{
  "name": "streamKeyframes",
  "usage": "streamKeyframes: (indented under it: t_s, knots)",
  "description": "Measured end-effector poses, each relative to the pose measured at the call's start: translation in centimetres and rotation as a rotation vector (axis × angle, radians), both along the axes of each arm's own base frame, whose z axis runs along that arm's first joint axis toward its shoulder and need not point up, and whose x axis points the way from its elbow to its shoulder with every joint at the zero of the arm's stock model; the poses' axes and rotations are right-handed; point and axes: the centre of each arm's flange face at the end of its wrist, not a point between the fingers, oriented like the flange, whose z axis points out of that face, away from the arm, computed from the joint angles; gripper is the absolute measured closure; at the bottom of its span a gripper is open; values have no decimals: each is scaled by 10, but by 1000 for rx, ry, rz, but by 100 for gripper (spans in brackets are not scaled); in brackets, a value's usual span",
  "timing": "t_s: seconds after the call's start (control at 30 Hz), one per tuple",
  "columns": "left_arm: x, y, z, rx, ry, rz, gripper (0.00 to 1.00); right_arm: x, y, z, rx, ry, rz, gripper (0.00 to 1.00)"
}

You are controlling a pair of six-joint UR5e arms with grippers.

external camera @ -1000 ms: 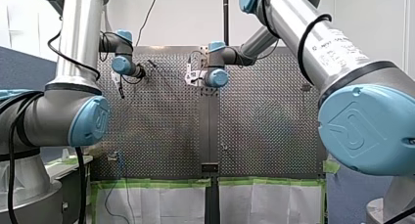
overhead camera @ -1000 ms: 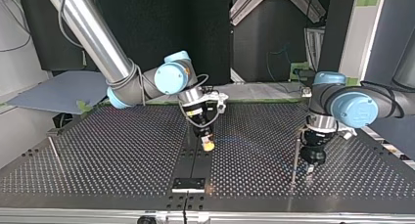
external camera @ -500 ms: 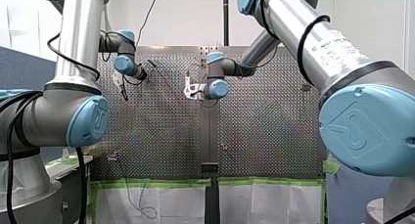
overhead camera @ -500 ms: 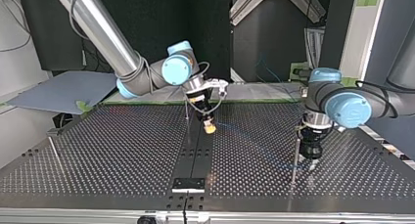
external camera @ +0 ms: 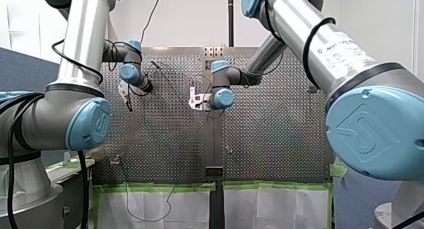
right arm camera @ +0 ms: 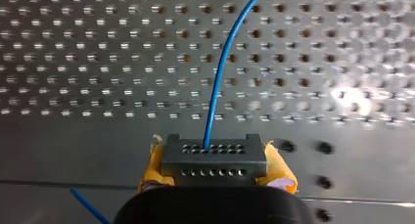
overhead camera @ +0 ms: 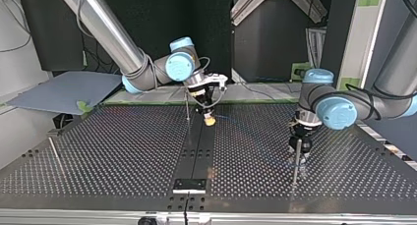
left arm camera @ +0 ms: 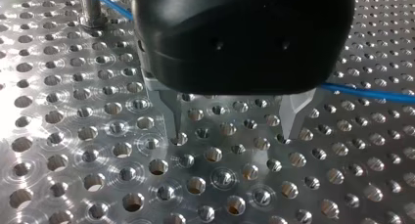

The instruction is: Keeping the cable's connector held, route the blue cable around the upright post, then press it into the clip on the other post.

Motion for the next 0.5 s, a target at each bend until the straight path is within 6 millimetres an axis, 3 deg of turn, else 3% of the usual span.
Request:
streamKeyframes:
  t_s: [0.27, 0.5]
  knots:
    - [1, 0, 0, 0, -3, 1, 1, -6, 3, -59, 55, 57, -35, 100]
    - [1, 0, 0, -1, -5, 0, 1, -15, 9, -92, 70, 63, -52, 100]
